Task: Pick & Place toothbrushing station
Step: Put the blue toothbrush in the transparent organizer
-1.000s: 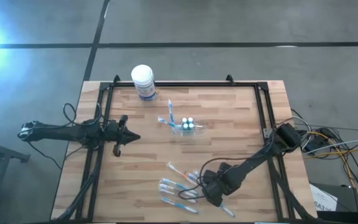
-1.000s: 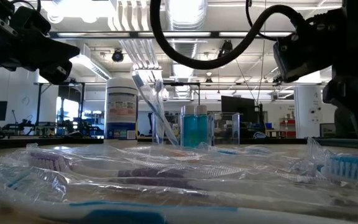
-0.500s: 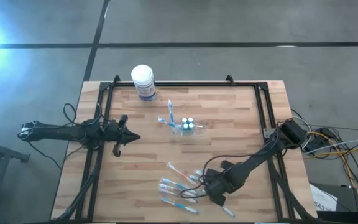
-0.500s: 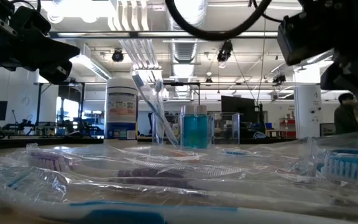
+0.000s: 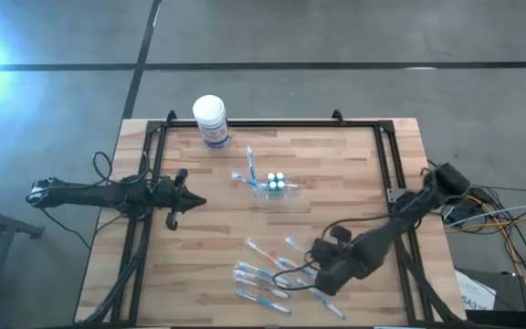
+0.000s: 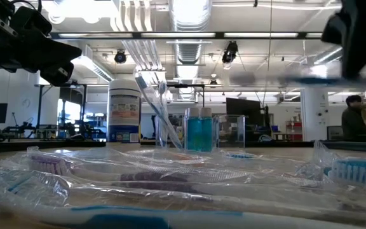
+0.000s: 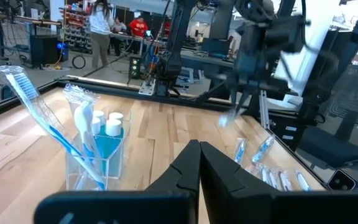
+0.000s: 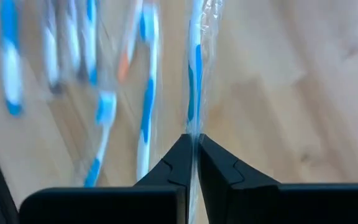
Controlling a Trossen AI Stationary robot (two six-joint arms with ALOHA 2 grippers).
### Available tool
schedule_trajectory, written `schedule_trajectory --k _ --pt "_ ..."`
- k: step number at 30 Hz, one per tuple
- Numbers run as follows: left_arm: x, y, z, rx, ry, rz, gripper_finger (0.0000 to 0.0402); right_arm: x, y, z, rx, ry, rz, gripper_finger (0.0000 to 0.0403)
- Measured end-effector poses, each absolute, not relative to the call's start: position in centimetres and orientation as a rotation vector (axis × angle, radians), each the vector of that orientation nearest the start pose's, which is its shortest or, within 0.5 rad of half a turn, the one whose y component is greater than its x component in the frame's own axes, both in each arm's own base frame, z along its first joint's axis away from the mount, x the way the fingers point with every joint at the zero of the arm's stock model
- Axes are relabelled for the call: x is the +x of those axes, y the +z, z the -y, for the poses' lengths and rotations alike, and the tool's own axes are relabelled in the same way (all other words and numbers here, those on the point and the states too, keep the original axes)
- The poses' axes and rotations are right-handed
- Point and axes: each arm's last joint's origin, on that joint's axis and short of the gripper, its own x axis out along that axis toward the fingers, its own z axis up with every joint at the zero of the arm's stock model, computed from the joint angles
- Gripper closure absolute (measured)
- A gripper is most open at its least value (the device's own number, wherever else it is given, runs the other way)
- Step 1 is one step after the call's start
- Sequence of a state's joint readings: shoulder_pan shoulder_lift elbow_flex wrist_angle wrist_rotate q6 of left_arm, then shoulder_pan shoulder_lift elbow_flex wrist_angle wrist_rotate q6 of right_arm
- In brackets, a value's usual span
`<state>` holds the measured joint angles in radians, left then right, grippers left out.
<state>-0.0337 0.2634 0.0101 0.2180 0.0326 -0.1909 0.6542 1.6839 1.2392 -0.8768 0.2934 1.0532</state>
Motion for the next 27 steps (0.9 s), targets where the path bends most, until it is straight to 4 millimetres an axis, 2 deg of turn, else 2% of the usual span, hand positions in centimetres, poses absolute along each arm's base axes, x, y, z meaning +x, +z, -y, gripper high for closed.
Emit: schedule_trajectory --k 5,10,15,18,22,27 --pt "11.4 16.6 0.5 -0.192 -0.063 -0.035 0.0392 23.2 25.3 -18.4 0.257 -0.338 -0.885 0.0387" --pt "11.4 16.7 0.5 -0.208 -0.064 -0.032 0.0392 20.7 26.2 -17.4 0.284 -0.245 -0.655 0.0393" --pt "11.4 16.8 0.4 -0.209 -0.028 -0.013 0.0392 20.3 24.8 -16.0 0.28 -0.103 -0.41 0.0395" --pt "11.4 17.1 0.2 -0.218 0.038 0.023 0.0392 20.5 22.9 -14.8 0.263 -0.051 -0.291 0.0395" --pt "11.5 17.4 0.1 -0.234 0.057 0.061 0.0392 20.6 20.7 -13.1 0.203 -0.041 -0.188 0.0395" --pt "11.7 17.2 0.1 -0.281 0.059 0.039 0.0392 20.7 19.6 -10.9 0.128 -0.098 -0.129 0.0395"
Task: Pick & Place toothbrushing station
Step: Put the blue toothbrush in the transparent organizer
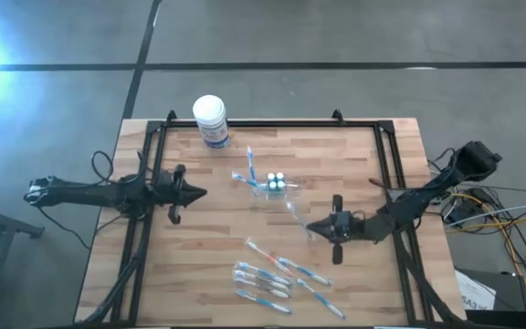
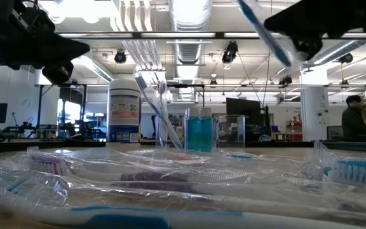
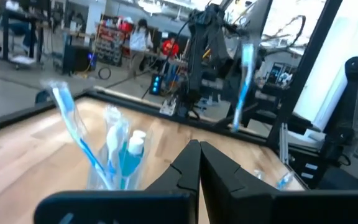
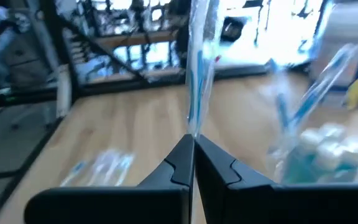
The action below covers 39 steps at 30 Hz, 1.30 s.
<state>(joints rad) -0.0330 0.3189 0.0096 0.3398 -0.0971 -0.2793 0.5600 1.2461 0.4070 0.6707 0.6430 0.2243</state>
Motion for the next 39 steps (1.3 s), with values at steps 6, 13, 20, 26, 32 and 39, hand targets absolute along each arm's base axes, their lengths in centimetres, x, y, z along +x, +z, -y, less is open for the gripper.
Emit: schedule_trajectory --k 6,13,20,26,32,39 --pt "12.3 16.6 0.2 -0.293 0.058 -0.013 0.0392 21.5 20.3 -10.0 -0.003 -0.096 -0.045 0.0395" --pt "13.1 16.2 0.7 -0.27 -0.021 -0.06 0.0392 21.5 20.8 -9.9 -0.067 -0.083 -0.013 0.0395" --pt "14.1 17.5 0.9 -0.259 -0.045 0.024 0.0392 21.9 20.9 -9.2 -0.099 -0.059 -0.006 0.0395" --pt "15.9 19.0 1.3 -0.269 -0.047 0.02 0.0361 22.8 20.7 -8.0 -0.058 -0.007 -0.013 0.0395" --pt "19.2 20.9 2.8 -0.172 -0.101 -0.023 0.0277 23.8 20.2 -7.7 -0.066 -0.025 -0.019 0.0395" --pt "23.9 23.1 3.7 -0.135 -0.101 -0.028 0.0224 24.6 20.2 -7.7 -0.077 -0.011 0.061 0.0395"
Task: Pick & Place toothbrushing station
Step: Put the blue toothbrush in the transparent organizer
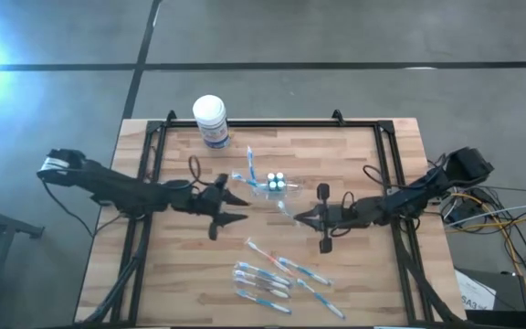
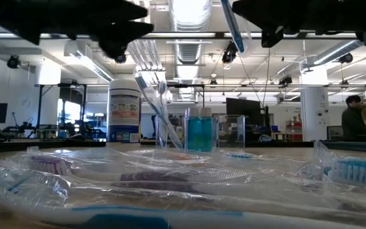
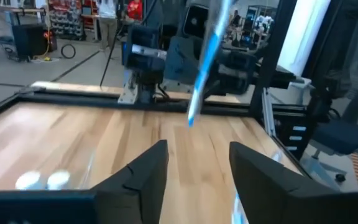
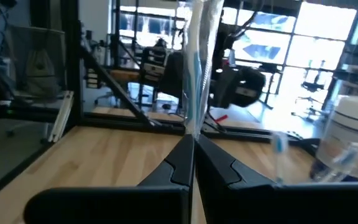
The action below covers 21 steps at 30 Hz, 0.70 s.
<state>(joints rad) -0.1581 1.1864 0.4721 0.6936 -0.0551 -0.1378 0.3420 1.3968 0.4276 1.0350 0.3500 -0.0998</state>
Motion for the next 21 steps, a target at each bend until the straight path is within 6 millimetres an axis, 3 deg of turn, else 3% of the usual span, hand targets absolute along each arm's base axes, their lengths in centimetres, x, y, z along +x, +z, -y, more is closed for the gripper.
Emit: schedule_trajectory --k 10,21 --pt "29.5 25.9 4.7 -0.109 -0.135 0.02 0.0223 27.5 19.9 -8.3 -0.124 -0.012 0.037 0.0395" --pt "31.1 25.3 5.4 -0.107 -0.205 -0.004 0.0225 28.8 19.9 -8.4 -0.139 -0.027 0.033 0.0395"
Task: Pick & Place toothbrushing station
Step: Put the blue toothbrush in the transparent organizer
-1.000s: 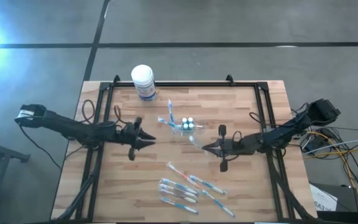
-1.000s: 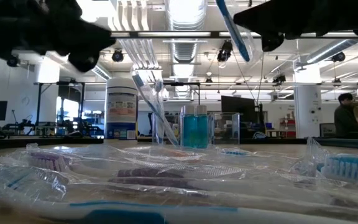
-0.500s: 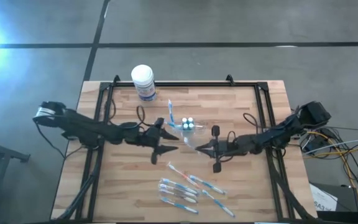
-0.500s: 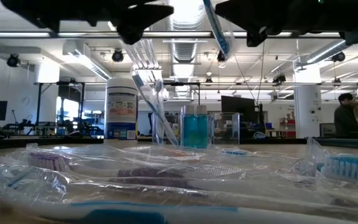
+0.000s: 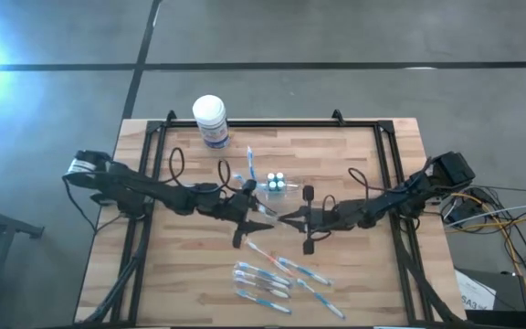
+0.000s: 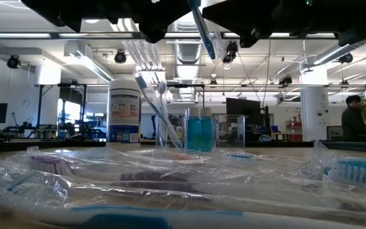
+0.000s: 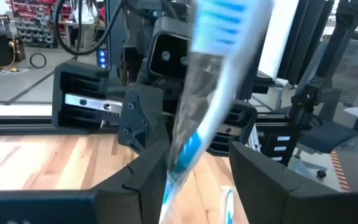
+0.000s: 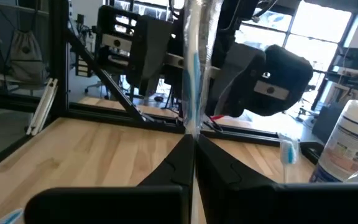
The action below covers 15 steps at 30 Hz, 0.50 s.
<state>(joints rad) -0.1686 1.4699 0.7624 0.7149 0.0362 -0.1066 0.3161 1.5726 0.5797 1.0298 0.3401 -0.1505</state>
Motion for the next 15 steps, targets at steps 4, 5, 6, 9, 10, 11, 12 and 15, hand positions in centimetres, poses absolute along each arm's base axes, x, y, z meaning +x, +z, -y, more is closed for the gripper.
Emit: schedule_trajectory --k 4,5,6,9,10,11,12,15 --pt "31.52 25.19 5.62 -0.107 -0.209 0.003 0.0258 28.83 19.86 -8.22 -0.132 -0.032 0.033 0.0395" --pt "31.62 25.16 5.64 -0.107 -0.209 0.001 0.0274 28.9 19.86 -8.18 -0.129 -0.034 0.032 0.0395" --pt "31.73 25.21 5.67 -0.107 -0.207 0.004 0.0293 28.98 19.88 -8.18 -0.125 -0.033 0.033 0.0395" --pt "31.78 25.13 5.7 -0.094 -0.196 0.003 0.0361 29.13 19.74 -8.26 -0.128 -0.028 0.029 0.0395" --pt "31.76 25.13 5.78 -0.085 -0.194 0.004 0.0377 29.13 19.74 -8.28 -0.129 -0.025 0.029 0.0395" --pt "31.72 25.18 5.91 -0.079 -0.192 0.007 0.0381 29.14 19.76 -8.29 -0.128 -0.025 0.03 0.0395" --pt "31.67 25.22 6.02 -0.073 -0.189 0.008 0.0381 29.15 19.81 -8.29 -0.126 -0.026 0.033 0.0395" --pt "31.59 25.27 6.17 -0.061 -0.186 0.008 0.0378 29.11 19.75 -8.26 -0.127 -0.026 0.031 0.0395"
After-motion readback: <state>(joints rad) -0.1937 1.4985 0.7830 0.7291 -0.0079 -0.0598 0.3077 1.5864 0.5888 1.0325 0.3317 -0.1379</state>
